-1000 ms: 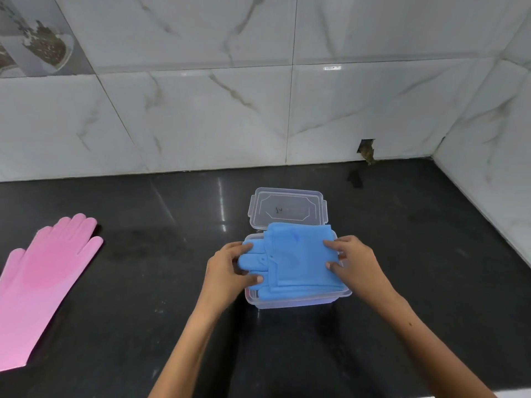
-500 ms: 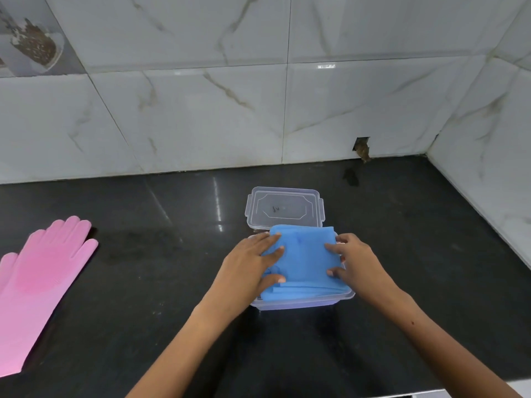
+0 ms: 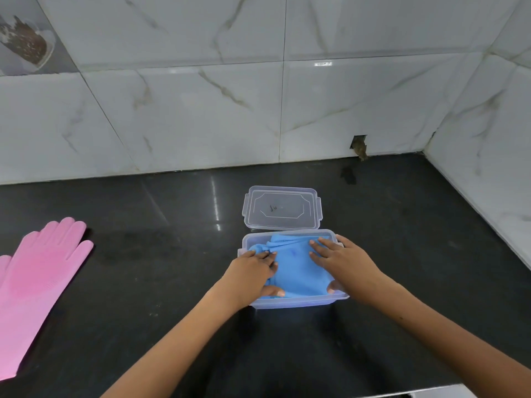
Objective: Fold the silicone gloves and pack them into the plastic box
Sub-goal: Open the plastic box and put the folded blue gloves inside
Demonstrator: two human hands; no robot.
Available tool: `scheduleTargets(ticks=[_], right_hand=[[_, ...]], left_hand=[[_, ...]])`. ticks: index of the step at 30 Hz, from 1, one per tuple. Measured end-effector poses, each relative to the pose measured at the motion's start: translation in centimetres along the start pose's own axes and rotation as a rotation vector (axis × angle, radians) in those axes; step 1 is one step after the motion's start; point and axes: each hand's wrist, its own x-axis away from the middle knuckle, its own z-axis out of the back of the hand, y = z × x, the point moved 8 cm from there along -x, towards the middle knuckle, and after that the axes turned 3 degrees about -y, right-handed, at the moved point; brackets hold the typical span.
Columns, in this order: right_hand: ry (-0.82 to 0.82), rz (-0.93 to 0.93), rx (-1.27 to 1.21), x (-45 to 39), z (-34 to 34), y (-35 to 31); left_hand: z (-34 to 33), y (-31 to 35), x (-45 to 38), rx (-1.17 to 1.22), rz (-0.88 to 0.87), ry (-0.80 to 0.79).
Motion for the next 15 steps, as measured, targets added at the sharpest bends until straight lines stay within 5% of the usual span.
scheduleTargets(ticks=[7,15], right_hand=[[-0.013,0.008,0.071,-2.0,-0.2,-0.4],[-0.011,0.004,0.093,-3.5,-1.0,-0.3]], left_hand=[[0.8,-0.3,-1.0,0.083,0.102,0.089],[-0.4,-0.2,-2.4,0.043,0.129,-0.03]])
